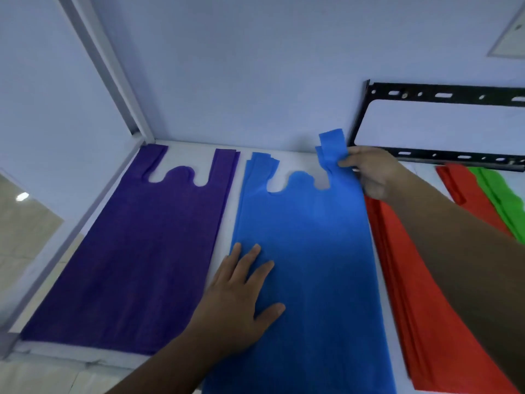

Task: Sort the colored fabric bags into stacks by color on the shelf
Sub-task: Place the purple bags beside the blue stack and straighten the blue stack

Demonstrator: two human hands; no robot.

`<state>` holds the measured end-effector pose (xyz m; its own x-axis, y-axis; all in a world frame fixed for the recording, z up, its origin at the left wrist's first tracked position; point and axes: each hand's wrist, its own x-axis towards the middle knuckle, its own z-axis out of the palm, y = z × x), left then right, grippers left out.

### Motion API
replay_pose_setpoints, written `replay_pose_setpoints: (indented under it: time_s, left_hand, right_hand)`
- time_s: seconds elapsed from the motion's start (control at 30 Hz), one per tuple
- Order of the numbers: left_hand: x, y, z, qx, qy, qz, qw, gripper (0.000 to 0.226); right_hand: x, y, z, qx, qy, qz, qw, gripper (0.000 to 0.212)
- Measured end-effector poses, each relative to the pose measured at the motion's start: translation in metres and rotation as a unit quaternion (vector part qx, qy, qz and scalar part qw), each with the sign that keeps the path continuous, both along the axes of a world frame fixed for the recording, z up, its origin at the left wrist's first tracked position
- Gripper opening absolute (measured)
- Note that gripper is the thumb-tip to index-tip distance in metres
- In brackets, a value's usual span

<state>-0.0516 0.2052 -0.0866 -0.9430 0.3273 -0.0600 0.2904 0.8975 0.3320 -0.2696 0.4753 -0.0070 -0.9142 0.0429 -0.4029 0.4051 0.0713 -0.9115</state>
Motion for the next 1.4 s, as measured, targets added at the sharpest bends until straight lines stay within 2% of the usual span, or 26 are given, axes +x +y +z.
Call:
replay_pose_setpoints:
  time_s: [0.07,0.13,0.2,0.27,0.4,0.5,0.57,0.63,0.77,0.9,1.0,1.03,1.17,1.23,1.27,1.33,1.37,1.4]
  left_hand:
    - [0.000,-0.001,0.001,-0.001,-0.006,0.003,1.000,0.079]
    - [0.000,-0.001,0.001,0.002,-0.010,0.009,1.000,0.079]
    - [0.000,0.000,0.001,0.002,-0.013,0.010,1.000,0.079]
    - [0.001,-0.001,0.000,0.005,-0.012,0.013,1.000,0.079]
    - [0.000,0.000,0.000,0.004,-0.015,0.012,1.000,0.079]
    - [0.000,0.000,0.000,0.004,-0.015,0.013,1.000,0.079]
    - [0.000,0.000,0.000,0.003,-0.015,0.014,1.000,0.080]
    - [-0.001,0.000,0.000,0.009,-0.012,0.016,1.000,0.080]
    - [0.000,0.000,0.000,0.000,-0.017,0.014,1.000,0.080]
    - [0.000,-0.001,0.000,-0.001,-0.016,0.016,1.000,0.080]
    - [-0.001,0.000,-0.001,0.001,-0.018,0.015,1.000,0.079]
    - [-0.001,0.000,-0.001,0.003,-0.017,0.016,1.000,0.080]
    - [0.000,-0.001,0.000,0.000,-0.022,0.018,1.000,0.079]
    - [0.000,0.000,0.001,-0.003,-0.026,0.017,1.000,0.079]
    - [0.000,-0.001,0.002,-0.001,-0.029,0.017,0.999,0.079]
    - [-0.001,-0.001,0.003,0.000,-0.034,0.019,0.999,0.080]
    - [-0.002,-0.001,0.004,-0.002,-0.034,0.021,0.999,0.080]
    - [-0.003,-0.001,0.005,-0.001,-0.033,0.024,0.999,0.080]
  right_hand:
    - [0.002,0.005,0.002,0.019,0.017,-0.016,1.000,0.016]
    - [0.010,0.014,-0.005,0.128,-0.041,0.032,0.990,0.027]
    - [0.024,0.019,-0.008,0.250,-0.140,0.122,0.950,0.046]
    - [0.037,0.019,-0.007,0.294,-0.195,0.185,0.917,0.058]
    - [0.049,0.019,-0.005,0.211,-0.199,0.194,0.937,0.052]
    - [0.056,0.010,-0.011,0.051,-0.167,0.096,0.980,0.036]
    - [0.059,0.005,-0.011,-0.009,-0.155,0.034,0.987,0.030]
    - [0.057,0.002,-0.007,-0.018,-0.154,0.035,0.987,0.032]
    - [0.048,-0.001,0.004,0.021,-0.159,0.095,0.982,0.035]
    - [0.044,-0.009,0.010,-0.044,-0.105,0.093,0.989,0.020]
    - [0.039,-0.007,0.005,-0.117,-0.001,-0.004,0.993,0.053]
    - [0.041,-0.006,0.005,-0.123,0.023,-0.026,0.992,0.058]
    - [0.044,-0.001,-0.009,-0.115,0.027,-0.110,0.987,0.066]
    - [0.045,0.006,-0.022,-0.067,0.017,-0.133,0.989,0.062]
    - [0.047,0.006,-0.025,-0.017,0.017,-0.137,0.990,0.052]
    - [0.050,0.003,-0.027,0.106,0.059,-0.144,0.982,0.017]
    - [0.051,-0.003,-0.026,0.144,0.092,-0.137,0.976,0.007]
    - [0.051,-0.011,-0.024,0.163,0.123,-0.115,0.972,0.008]
